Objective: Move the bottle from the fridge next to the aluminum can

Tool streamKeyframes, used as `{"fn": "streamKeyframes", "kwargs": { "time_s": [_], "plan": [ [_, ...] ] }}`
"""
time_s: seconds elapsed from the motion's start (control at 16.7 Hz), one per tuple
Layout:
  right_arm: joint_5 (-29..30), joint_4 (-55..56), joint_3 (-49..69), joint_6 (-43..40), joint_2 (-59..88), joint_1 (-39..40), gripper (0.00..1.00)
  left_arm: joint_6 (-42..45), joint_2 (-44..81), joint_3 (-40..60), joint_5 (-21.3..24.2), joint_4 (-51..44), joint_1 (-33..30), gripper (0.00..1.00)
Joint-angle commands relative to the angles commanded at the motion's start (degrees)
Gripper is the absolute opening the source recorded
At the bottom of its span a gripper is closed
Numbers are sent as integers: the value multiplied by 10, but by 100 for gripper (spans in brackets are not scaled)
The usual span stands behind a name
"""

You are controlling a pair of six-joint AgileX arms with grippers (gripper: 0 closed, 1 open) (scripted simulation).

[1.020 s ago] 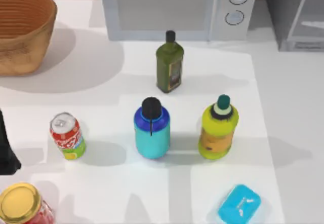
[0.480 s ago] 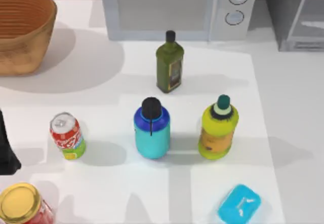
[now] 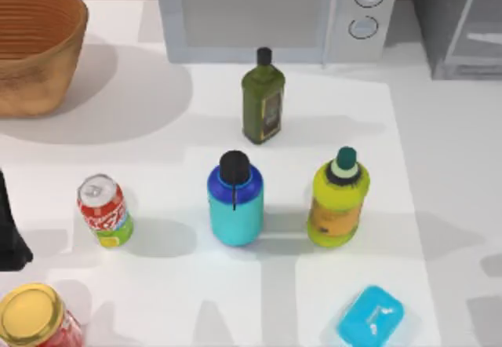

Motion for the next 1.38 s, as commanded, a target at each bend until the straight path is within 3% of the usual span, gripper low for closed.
{"fn": "streamKeyframes", "kwargs": {
  "time_s": [0.42, 0.72, 1.02, 1.38],
  "plan": [
    [-193, 1, 134, -480, 465, -394, 100, 0, 0, 0, 0, 0, 0, 100],
    [-288, -11, 207, -721, 731, -631, 100, 0, 0, 0, 0, 0, 0, 100],
    [-334, -21, 244, -828, 859, -736, 100, 0, 0, 0, 0, 0, 0, 100],
    [-337, -22, 246, -837, 870, -740, 100, 0, 0, 0, 0, 0, 0, 100]
  ]
}}
